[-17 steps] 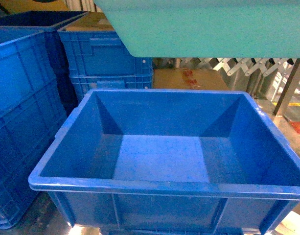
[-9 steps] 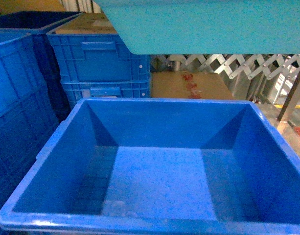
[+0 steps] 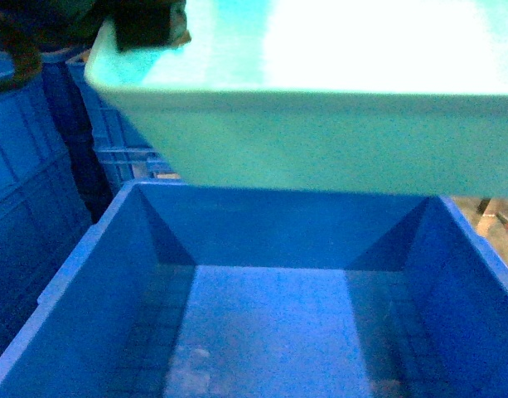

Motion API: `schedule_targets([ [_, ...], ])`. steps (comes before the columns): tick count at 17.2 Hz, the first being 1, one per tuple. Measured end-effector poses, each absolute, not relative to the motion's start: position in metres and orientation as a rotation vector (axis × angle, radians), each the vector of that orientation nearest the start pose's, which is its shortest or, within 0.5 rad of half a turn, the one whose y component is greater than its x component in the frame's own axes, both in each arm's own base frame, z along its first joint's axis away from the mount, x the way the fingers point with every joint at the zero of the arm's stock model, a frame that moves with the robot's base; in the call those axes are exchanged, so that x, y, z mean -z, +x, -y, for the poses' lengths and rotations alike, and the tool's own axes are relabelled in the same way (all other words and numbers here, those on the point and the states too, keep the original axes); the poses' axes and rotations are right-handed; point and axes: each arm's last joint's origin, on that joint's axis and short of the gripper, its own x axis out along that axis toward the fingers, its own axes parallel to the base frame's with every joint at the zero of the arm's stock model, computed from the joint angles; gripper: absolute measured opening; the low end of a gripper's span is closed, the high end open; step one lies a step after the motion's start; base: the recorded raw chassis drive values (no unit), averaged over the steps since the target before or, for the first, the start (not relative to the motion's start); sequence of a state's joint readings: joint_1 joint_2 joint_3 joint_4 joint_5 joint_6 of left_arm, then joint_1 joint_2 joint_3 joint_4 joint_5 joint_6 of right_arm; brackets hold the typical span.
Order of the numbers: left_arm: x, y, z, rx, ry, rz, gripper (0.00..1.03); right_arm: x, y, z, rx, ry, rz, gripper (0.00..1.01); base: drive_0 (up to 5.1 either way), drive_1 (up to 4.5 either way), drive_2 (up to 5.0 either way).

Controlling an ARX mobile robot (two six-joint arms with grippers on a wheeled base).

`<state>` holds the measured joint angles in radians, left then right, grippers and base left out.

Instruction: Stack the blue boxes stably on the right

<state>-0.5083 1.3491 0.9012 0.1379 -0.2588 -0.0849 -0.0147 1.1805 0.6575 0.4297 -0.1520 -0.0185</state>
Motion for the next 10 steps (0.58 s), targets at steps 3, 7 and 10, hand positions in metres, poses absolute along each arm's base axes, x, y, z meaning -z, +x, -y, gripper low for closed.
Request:
schedule_targets([
  [3,-0.255,0.265,0.130,0.224,0.064,-0.414,0.02,-0.235,0.259,-0.013,-0.154,-0.008,-0.223,0.07,0.0,0.00,0.0],
  [7,-0.221,0.291,0.118,0.222,0.104,-0.528,0.02,-0.199,0.279,-0.033,-0.155,-0.018,-0.323,0.07,0.0,0.00,0.0],
  [10,-0.199,0.313,0.110,0.223,0.149,-0.581,0.02,-0.174,0.298,-0.046,-0.146,-0.001,-0.404,0.07,0.0,0.00,0.0],
])
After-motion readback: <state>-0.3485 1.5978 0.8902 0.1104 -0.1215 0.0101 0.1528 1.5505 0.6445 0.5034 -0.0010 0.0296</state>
